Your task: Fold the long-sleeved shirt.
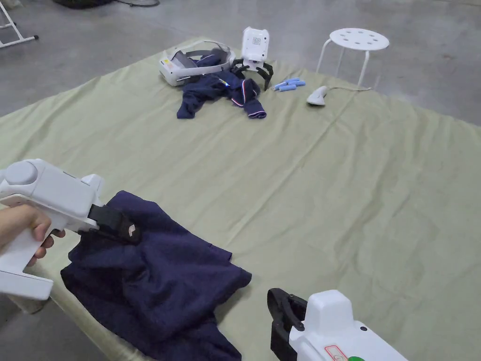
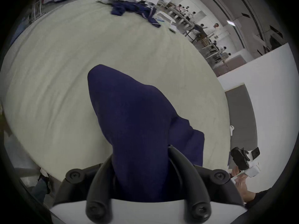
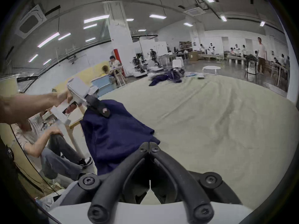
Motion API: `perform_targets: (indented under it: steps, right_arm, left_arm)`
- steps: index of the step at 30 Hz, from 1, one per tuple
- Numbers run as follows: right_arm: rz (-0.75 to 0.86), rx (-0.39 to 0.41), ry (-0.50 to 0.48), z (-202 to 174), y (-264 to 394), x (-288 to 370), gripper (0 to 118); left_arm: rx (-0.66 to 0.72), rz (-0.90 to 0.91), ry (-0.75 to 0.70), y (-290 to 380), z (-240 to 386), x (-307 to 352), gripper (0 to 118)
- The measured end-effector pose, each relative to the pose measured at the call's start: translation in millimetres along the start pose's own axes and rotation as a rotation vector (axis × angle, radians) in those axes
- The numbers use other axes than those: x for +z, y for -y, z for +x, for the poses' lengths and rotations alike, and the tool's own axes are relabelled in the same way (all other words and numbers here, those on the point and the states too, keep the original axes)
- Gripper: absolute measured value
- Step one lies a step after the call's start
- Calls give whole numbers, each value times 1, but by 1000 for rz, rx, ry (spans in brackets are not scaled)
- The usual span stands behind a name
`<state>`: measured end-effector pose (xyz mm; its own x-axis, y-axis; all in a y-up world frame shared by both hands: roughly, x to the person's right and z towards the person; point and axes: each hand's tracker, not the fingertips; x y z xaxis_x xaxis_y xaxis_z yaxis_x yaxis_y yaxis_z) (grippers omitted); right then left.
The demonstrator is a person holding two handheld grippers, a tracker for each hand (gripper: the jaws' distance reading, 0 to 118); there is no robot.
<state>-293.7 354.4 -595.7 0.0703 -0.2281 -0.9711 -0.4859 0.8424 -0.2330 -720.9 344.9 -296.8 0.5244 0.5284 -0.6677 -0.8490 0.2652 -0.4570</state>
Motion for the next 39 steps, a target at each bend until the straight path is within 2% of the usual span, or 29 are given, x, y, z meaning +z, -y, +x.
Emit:
perform_targets:
  steps: [2, 3, 4, 5, 7, 10, 13, 16, 18, 21, 24, 25, 26, 27, 28, 29, 31, 33, 35, 39]
  right_arm:
    - [-9, 0, 6, -1, 1, -4, 0]
    - [-12, -6, 4, 1, 2, -2, 0]
    - [-11, -11, 5, 2, 2, 1, 0]
    - [-8, -14, 9, 4, 2, 6, 0]
    - [-1, -17, 18, 9, 2, 20, 0]
    - [34, -25, 56, 22, 2, 53, 0]
    - [91, -19, 131, 36, 1, 97, 0]
    - [155, -22, 222, 52, -2, 144, 0]
    - [206, 3, 319, 61, -6, 177, 0]
    - [294, 12, 490, 76, -12, 232, 0]
    - [368, 47, 688, 88, -20, 283, 0]
    - [391, 50, 739, 93, -23, 300, 0]
    - [406, 53, 768, 98, -26, 314, 0]
    - [418, 45, 796, 103, -28, 327, 0]
    - [431, 42, 815, 106, -31, 338, 0]
    - [436, 49, 835, 110, -32, 348, 0]
    - [443, 51, 872, 117, -34, 365, 0]
    - [460, 43, 898, 124, -35, 376, 0]
    - [462, 48, 953, 129, -36, 386, 0]
    - [483, 47, 980, 141, -41, 399, 0]
  left_arm:
    - [17, 4, -4, 6, 6, -1, 34]
    - [19, 6, -7, 9, 9, -2, 47]
    - [21, 6, -23, 11, 14, -2, 70]
    - [-19, 11, -95, 12, 17, -1, 99]
    - [-125, 51, -195, 15, 36, 9, 108]
    - [-165, 161, -268, 30, 88, 36, 109]
    - [-309, 428, -419, 58, 165, 55, 109]
    - [-382, 586, -405, 95, 243, 58, 109]
    - [-475, 673, -410, 123, 297, 51, 108]
    - [-551, 809, -342, 158, 363, 30, 108]
    - [-564, 947, -273, 189, 428, 8, 108]
    - [-552, 973, -258, 196, 450, 1, 105]
    - [-567, 993, -222, 204, 469, -5, 96]
    - [-576, 998, -195, 209, 484, -11, 79]
    - [-601, 986, -172, 213, 501, -17, 48]
    - [-617, 989, -146, 216, 516, -21, 6]
    - [-614, 1014, -186, 221, 542, -29, 4]
    - [-665, 1000, -132, 222, 557, -33, 4]
    - [-668, 999, -152, 223, 573, -36, 4]
    - [-665, 988, -136, 220, 586, -40, 4]
